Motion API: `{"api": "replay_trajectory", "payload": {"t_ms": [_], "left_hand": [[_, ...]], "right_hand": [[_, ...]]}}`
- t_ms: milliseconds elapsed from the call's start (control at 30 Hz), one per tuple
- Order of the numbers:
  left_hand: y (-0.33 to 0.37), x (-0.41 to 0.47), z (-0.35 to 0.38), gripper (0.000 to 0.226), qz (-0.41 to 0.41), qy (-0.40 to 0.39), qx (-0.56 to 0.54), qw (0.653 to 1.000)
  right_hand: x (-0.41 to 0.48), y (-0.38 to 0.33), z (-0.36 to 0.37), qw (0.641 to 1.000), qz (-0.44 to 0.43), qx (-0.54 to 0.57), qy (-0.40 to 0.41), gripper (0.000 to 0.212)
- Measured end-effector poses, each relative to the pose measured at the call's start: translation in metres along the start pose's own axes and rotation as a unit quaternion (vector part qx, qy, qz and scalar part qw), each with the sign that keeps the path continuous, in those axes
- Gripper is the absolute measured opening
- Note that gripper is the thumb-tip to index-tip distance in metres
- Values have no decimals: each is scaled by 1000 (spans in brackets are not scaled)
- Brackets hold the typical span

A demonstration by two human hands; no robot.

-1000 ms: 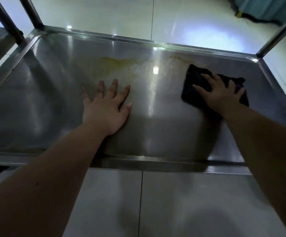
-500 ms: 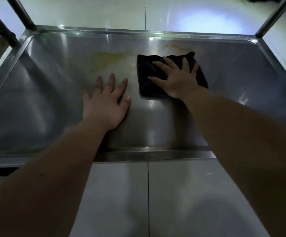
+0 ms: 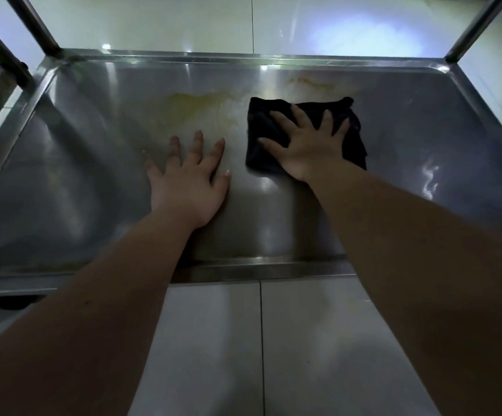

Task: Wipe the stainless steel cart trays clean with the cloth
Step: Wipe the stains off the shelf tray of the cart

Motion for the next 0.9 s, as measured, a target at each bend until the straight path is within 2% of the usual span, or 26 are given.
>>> {"api": "replay_trajectory", "payload": {"t_ms": [267, 533, 600, 733, 833, 900], "left_hand": [[0, -3, -3, 58, -3, -11, -4, 1000], [1, -9, -5, 58, -1, -25, -14, 1000], [-1, -7, -6, 54, -1, -40, -47, 998], [-11, -5, -16, 47, -8, -53, -182, 982], [-14, -8, -31, 46, 25, -29, -259, 965], [-16, -18, -37, 46, 33, -6, -269, 962]], "right_hand": [[-104, 17, 12, 998, -64, -16, 2, 77], [-140, 15, 14, 1000, -5, -24, -8, 76], [-145, -13, 19, 1000, -7, -14, -22, 77], [-152, -83, 28, 998, -39, -17, -44, 78], [-150, -91, 25, 996, -59, 26, -65, 72], [-150, -76, 12, 990, -70, 110, -48, 65]]}}
Point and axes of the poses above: each hand's wrist, its own x-axis towards the middle knuckle, its own z-axis out of the palm, y = z × x, the point moved 6 cm from there along x, towards the middle knuckle, and after that the axes turned 2 degrees about z, right-handed, at the moved point
